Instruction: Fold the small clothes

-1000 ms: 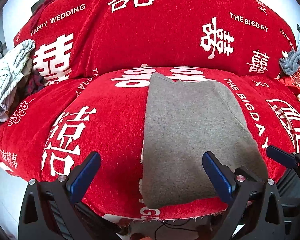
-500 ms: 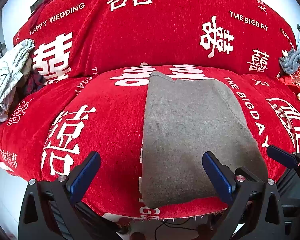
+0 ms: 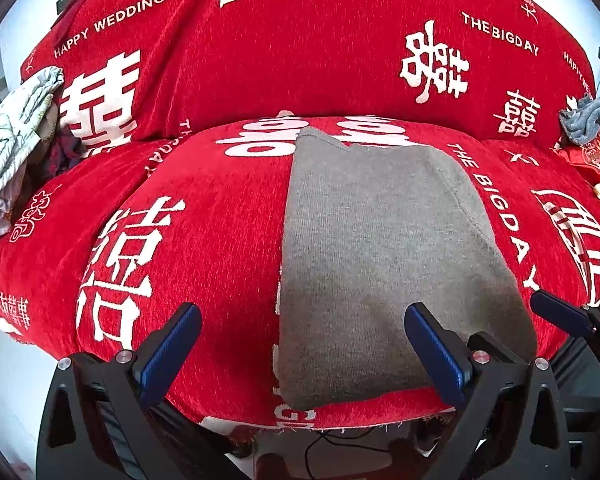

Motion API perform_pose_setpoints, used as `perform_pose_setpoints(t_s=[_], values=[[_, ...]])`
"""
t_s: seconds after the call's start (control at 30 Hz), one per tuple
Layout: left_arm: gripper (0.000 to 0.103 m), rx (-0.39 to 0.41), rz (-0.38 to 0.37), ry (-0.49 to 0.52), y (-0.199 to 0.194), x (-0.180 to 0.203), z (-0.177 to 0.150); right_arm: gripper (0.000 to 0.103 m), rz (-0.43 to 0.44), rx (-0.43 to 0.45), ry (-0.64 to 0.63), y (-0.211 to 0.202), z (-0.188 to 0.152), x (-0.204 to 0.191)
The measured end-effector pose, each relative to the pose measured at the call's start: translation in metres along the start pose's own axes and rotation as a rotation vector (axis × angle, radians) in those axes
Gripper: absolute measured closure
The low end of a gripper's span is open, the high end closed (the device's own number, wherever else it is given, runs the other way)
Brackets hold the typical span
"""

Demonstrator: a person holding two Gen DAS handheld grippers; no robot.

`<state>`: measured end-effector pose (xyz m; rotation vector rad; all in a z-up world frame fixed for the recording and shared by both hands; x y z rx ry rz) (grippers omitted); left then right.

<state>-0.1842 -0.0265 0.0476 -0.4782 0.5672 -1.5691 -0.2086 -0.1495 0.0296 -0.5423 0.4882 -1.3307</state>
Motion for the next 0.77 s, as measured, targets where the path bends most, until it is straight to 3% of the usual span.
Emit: perform_pose_setpoints(t_s=[0.77], values=[[0.001,-0.002,0.007,0.000,-0.0004,0.0006,0.0009,0.029,0.004,-0.003,0.000,0.0011,0.0003,0.0023]])
Point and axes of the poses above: each gripper's, at about its wrist camera, not at the fingertips, and y roughly the way its jaws point, x to its right, z to its top, the point moved 3 cm from there along y, roughly the way its jaws point, and after that the axes turned 10 degrees about x, right-handed, at the moved point
